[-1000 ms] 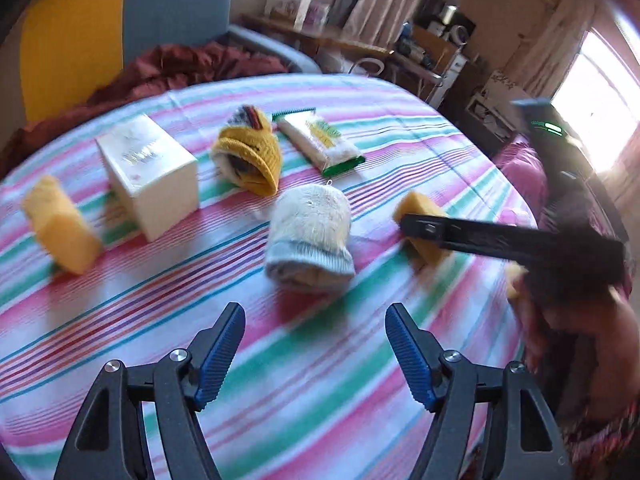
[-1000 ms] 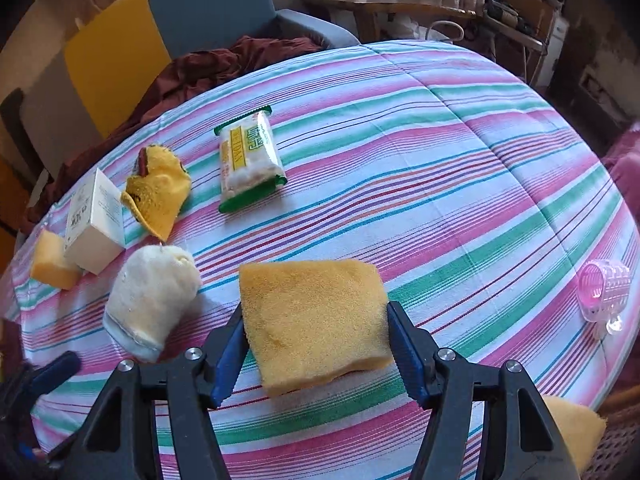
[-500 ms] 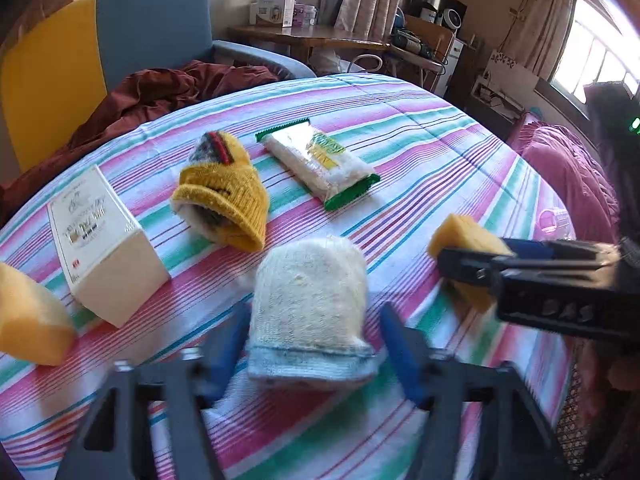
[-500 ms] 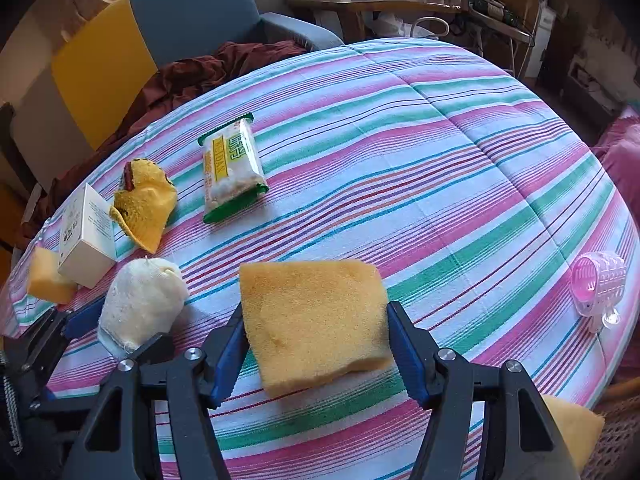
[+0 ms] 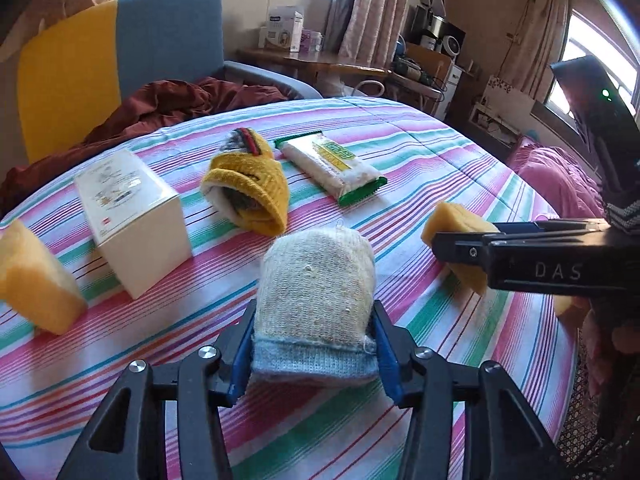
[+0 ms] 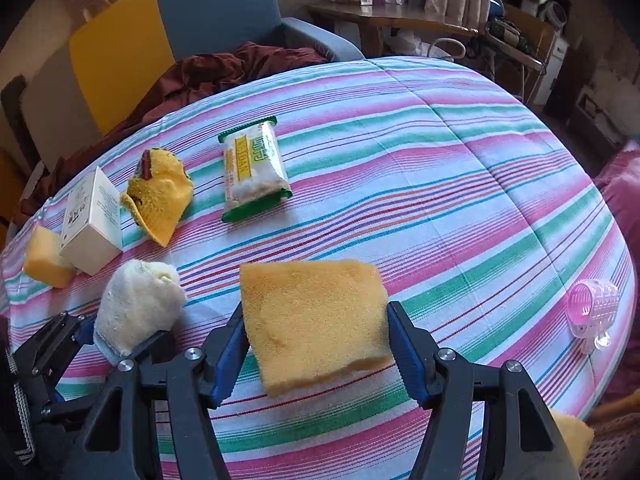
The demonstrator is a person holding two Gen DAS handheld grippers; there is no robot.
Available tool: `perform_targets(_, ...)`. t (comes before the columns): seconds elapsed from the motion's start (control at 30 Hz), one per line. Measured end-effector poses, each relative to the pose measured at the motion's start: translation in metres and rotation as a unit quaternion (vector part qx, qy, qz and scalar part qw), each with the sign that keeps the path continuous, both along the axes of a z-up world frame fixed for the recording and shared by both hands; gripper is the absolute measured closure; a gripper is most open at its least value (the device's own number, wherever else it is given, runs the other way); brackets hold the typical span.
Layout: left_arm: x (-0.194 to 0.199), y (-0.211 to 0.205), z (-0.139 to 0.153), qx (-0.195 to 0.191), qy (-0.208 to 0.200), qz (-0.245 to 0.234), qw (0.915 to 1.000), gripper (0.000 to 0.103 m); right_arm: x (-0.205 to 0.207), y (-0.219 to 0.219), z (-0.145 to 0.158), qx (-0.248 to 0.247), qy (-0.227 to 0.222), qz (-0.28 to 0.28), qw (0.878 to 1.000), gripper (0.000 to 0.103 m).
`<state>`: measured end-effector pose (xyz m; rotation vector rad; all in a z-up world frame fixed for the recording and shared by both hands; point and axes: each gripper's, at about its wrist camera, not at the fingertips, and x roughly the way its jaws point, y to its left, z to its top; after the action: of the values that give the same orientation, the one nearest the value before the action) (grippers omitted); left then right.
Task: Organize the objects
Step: 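Grasp knit sock with left tool while right tool holds yellow sponge, then carry knit sock into gold tray with left tool while right carries sponge toward tray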
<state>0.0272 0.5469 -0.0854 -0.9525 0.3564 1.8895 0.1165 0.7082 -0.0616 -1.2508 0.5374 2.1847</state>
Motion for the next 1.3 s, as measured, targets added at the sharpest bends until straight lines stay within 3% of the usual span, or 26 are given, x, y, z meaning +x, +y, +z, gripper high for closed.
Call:
perform_targets(0.2, 0.005, -0.026, 0.008, 0.022, 0.02, 0.029, 0.9991, 0.051, -0.003, -0.011, 0.003, 0.021, -0.002, 0.018, 1.0, 0.037)
perform_targets(0.53, 0.035, -0.063, 0.016, 0.037, 0.06, 0.034, 0.9969, 0.051, -0.01, -0.031, 0.005, 0.051, -0.006, 0.054, 0.997, 0.037)
perform_targets(0.73, 0.045, -0.091, 0.011, 0.04, 0.042, 0.044, 0.9974, 0.051, -0.015, -0.045, 0.01, 0.055, 0.015, 0.093, 0.994, 0.037)
perform_targets(0.83, 0.048, -0.104, 0.007, 0.041, 0.029, 0.046, 0.9977, 0.051, -0.017, -0.054, 0.013, -0.001, 0.061, 0.125, 0.99, 0.037)
perform_targets(0.9, 0.051, -0.112, 0.004, 0.044, 0.024, 0.049, 0.9976, 0.051, -0.018, -0.06, 0.012, -0.016, 0.067, 0.138, 0.988, 0.037)
perform_targets(1.17, 0.067, -0.144, 0.011, 0.059, 0.011, 0.04, 0.9974, 0.051, -0.028, -0.09, 0.01, 0.071, 0.024, 0.185, 0.98, 0.037)
perform_targets(1.3, 0.07, -0.166, 0.014, 0.063, -0.005, 0.043, 0.9971, 0.051, -0.029, -0.091, 0.006, 0.082, 0.01, 0.196, 0.977, 0.037)
